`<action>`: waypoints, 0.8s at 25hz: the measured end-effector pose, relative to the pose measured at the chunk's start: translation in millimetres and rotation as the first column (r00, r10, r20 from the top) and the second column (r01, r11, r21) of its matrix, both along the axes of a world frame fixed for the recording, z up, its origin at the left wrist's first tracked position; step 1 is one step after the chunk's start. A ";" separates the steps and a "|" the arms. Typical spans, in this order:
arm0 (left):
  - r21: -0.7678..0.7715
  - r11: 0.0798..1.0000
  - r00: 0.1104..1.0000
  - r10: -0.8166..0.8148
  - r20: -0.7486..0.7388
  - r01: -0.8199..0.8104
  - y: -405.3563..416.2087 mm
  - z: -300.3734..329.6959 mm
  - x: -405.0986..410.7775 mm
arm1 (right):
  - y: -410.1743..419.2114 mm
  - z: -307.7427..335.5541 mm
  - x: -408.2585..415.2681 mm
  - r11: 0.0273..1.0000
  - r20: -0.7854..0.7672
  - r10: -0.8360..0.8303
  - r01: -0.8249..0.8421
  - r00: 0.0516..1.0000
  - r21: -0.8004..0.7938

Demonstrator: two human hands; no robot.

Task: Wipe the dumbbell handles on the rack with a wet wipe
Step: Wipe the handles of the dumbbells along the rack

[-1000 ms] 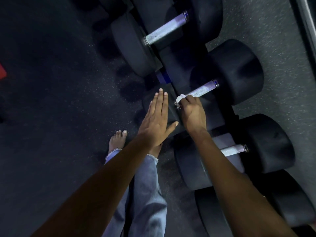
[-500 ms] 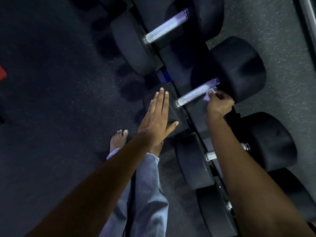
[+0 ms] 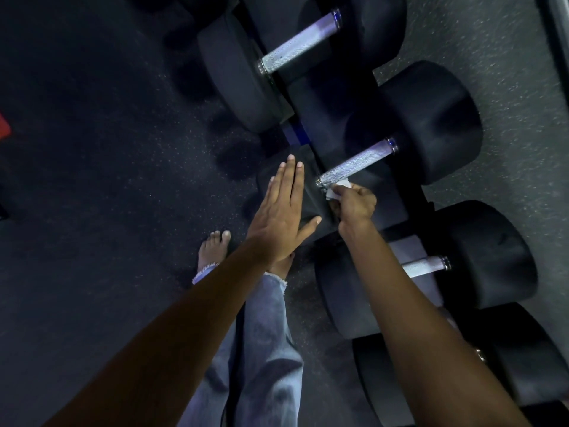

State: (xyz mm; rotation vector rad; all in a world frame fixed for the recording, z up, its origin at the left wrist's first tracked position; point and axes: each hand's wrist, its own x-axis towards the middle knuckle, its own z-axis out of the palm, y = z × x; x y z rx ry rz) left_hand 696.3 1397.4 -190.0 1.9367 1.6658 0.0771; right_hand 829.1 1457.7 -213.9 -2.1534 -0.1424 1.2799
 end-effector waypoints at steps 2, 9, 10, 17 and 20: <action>0.002 1.000 1.000 -0.006 -0.004 0.006 -0.2 0.2 0.3 | 6.5 -0.4 6.0 0.999 0.001 -0.043 0.043 0.999 0.021; 0.041 0.999 0.999 0.006 0.033 -0.007 -0.6 -3.7 -0.9 | 57.6 7.2 43.6 0.892 -0.421 -0.372 0.443 0.828 0.084; 0.042 0.999 0.999 0.011 0.040 -0.013 -0.6 -4.3 -0.9 | 60.4 6.6 41.7 0.873 -0.478 -0.382 0.479 0.791 0.094; 0.053 0.999 1.000 -0.011 0.000 0.011 -0.8 -5.6 -1.5 | 43.8 -5.7 9.6 0.913 -0.579 -0.293 0.402 0.761 0.066; 0.057 0.998 1.000 -0.003 -0.004 0.003 -1.6 -4.2 -0.3 | 35.2 -6.2 3.6 0.955 -0.540 -0.208 0.289 0.815 0.069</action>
